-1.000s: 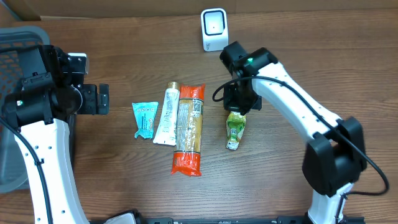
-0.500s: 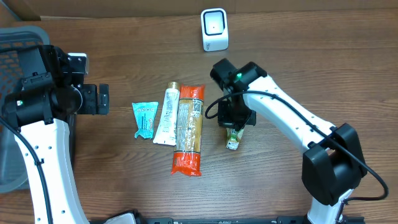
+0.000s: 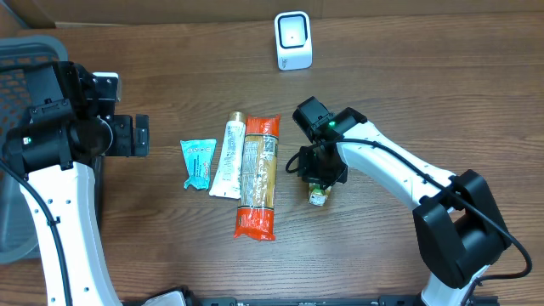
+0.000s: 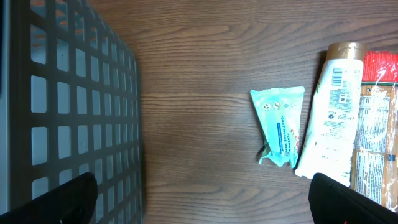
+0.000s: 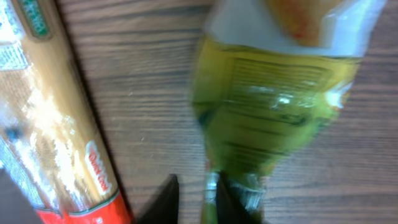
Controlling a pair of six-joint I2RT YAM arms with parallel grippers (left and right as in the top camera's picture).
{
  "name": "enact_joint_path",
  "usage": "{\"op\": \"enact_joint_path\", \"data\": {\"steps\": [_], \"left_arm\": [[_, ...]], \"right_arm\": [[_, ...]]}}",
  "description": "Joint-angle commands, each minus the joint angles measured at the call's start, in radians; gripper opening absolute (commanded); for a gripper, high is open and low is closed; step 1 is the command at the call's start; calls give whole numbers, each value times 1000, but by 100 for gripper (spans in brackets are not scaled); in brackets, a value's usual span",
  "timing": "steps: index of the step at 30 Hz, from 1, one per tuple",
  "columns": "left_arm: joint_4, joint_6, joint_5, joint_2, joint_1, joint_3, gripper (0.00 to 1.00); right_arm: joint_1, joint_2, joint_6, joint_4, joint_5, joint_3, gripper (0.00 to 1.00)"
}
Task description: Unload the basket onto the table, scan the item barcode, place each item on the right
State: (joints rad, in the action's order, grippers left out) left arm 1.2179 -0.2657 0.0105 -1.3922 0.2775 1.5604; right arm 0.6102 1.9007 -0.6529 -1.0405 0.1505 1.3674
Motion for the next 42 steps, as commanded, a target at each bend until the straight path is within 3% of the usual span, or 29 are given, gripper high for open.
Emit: {"op": "enact_joint_path", "data": {"steps": [1,2,8,16,17,22,24,34,40,42], "left_arm": [[-2,-15,-11,6,4,5,100],[-2,-15,-11,6,4,5,100],[-2,-15,-11,6,4,5,100],[-2,-15,-11,6,4,5,100],[-2,-15,-11,6,4,5,100],[-2,-15,-11,6,4,5,100],[-2,-15,-11,6,4,5,99],[-2,-15,-11,6,4,5,100],[-2,-15,-11,6,4,5,100],[-2,-15,-11,6,4,5,100]], "right_arm": [[0,33,-1,-15,-21,-52,37],[0,33,-1,-15,-21,-52,42],[-22,11,29,-33,-11,19,41],[-95,-43,77,-151,-89,174,58],[-103,-42,82,-150,-89,170,56],[-116,-37,105,-68,-88,99,29],[-112,-36,104,-35,-80,68,26],[-110,79,74,125,-5,-26,24],[-136,133,87,83,34,23,24],[-145,126,113,66,16,61,29]]}}
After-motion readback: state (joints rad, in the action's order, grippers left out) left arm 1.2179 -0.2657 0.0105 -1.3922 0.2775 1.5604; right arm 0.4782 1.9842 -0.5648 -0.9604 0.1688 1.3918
